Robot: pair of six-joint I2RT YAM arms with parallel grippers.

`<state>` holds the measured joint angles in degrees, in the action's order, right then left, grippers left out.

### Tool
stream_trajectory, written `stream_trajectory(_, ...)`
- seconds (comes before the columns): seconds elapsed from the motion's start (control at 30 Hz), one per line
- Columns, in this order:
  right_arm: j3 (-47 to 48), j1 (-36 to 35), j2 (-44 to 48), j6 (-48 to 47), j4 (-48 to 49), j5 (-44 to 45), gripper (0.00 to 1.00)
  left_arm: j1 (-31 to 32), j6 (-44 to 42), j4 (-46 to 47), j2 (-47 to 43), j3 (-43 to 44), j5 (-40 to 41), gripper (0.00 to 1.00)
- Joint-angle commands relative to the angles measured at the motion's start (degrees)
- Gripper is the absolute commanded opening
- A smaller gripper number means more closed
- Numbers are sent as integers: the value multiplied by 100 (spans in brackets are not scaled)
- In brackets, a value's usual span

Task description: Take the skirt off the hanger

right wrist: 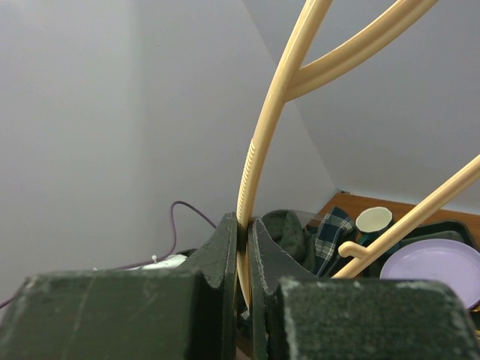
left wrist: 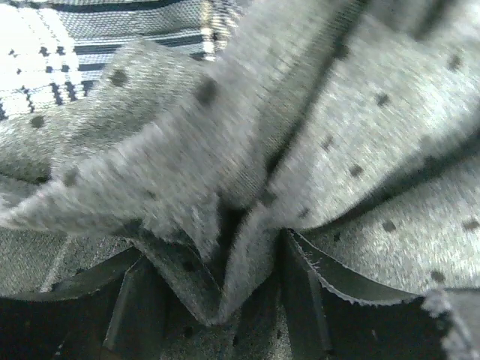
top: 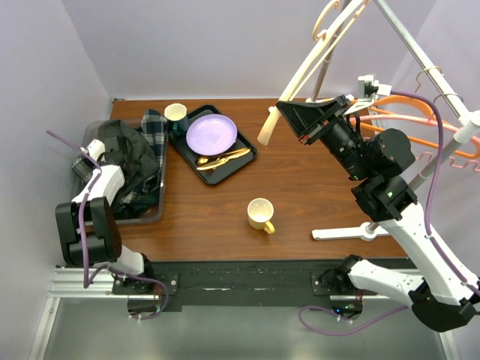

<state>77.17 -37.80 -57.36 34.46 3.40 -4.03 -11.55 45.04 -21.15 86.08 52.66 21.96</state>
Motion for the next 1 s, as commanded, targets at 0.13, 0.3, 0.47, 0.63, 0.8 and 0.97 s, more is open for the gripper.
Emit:
stream_trajectory(0.13,44,-17,199,-27,231,52,0,426,-812,682,-452,94,-737,27)
stream_trajectory(0.3,35,-8,234,-27,214,60,0,426,-584,-99,-688,560,-228,0)
stream_trajectory(0.47,35,-8,296,-36,214,69,0,426,-801,-57,-1137,745,-366,15)
stream_trajectory(0.63,0,-8,384,17,275,78,0,514,-1444,549,-1893,736,-832,72)
stream_trajectory(0.8,0,-8,349,96,275,-62,0,514,-1858,866,-1737,1359,-1693,78)
stream_trajectory(0.97,-9,-8,279,105,284,-80,0,470,-2086,1183,-867,2166,-1714,70)
